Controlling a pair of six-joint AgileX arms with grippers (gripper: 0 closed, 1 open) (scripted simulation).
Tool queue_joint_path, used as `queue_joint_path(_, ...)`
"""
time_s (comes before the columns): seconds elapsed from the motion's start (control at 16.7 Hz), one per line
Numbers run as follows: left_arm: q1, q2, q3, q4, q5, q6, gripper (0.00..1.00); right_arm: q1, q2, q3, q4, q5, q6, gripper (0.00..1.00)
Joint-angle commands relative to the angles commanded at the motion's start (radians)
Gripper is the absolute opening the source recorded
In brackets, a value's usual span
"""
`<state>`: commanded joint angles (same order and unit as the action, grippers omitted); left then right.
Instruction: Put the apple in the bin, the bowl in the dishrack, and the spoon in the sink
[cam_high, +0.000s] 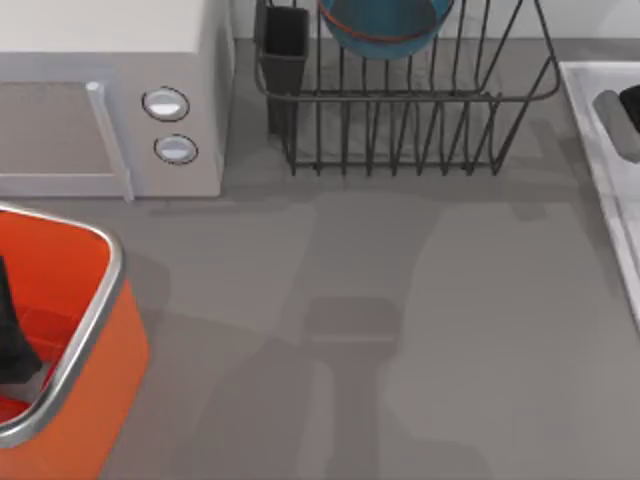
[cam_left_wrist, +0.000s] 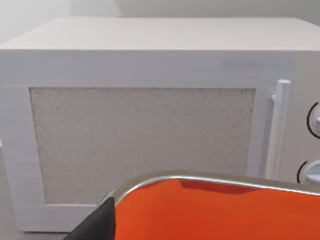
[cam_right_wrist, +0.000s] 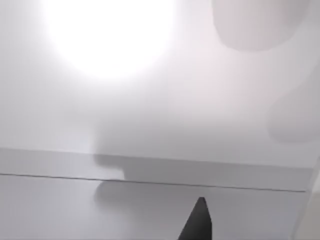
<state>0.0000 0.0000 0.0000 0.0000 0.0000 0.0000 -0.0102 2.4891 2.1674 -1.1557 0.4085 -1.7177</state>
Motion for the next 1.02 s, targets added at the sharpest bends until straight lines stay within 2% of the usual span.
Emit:
queue_joint_path(0.48,0.0,0.0,0.0,0.0,0.0,0.0,1.0,-0.024,0.019,-0.043,0.025,-0.006,-0.003,0.0)
queue_joint_path(1.02,0.0,0.0,0.0,0.0,0.0,0.0,1.0,-0.024,0.019,-0.043,0.025,-0.006,-0.003,0.68)
